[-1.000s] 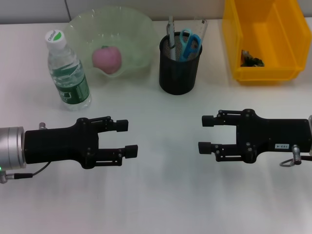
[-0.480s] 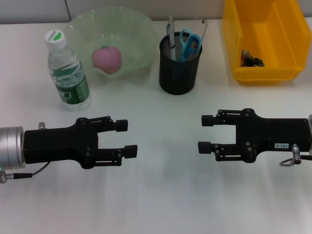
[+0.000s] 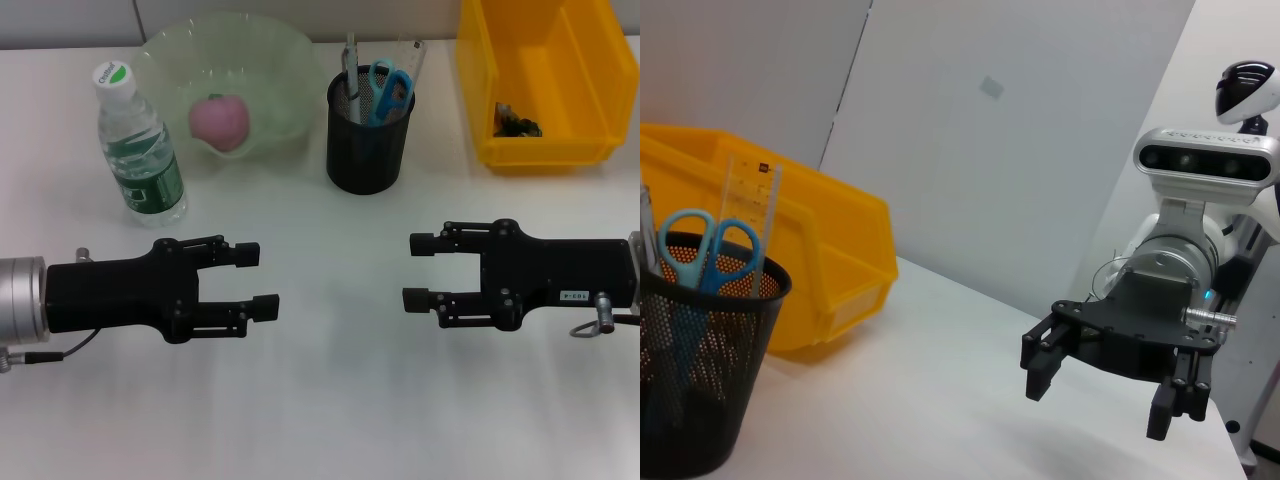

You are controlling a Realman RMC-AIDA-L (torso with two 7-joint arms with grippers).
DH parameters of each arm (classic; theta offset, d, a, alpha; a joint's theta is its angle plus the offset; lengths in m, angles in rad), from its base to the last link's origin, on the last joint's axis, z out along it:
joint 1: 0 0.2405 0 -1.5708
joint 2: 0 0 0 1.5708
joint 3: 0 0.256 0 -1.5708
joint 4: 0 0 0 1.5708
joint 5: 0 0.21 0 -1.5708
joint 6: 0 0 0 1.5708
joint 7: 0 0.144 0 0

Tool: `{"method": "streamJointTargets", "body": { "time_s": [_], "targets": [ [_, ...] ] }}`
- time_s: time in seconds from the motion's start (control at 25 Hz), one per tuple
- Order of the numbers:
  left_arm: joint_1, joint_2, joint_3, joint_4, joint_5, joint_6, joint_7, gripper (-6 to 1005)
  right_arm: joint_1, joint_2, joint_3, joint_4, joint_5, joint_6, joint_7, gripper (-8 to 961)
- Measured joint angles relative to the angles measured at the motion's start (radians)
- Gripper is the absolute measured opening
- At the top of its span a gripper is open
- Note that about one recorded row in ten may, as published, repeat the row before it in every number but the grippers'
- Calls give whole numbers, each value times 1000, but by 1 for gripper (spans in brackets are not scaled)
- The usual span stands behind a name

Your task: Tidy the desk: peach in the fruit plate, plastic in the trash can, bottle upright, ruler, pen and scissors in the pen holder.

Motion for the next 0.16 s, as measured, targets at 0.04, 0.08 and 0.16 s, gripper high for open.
{"method": "streamJointTargets", "body": {
  "time_s": [0.04, 0.08, 0.16],
  "targets": [
    [0, 0, 0, 1, 0, 0, -1, 797, 0, 0, 1, 0, 0, 0, 0, 715],
    [1, 0, 0, 2, 0, 0, -3, 797, 1, 0, 2, 0, 0, 0, 0, 715],
    [1, 0, 0, 4, 0, -1, -5, 797, 5, 0, 2, 0, 0, 0, 0, 715]
  ]
}}
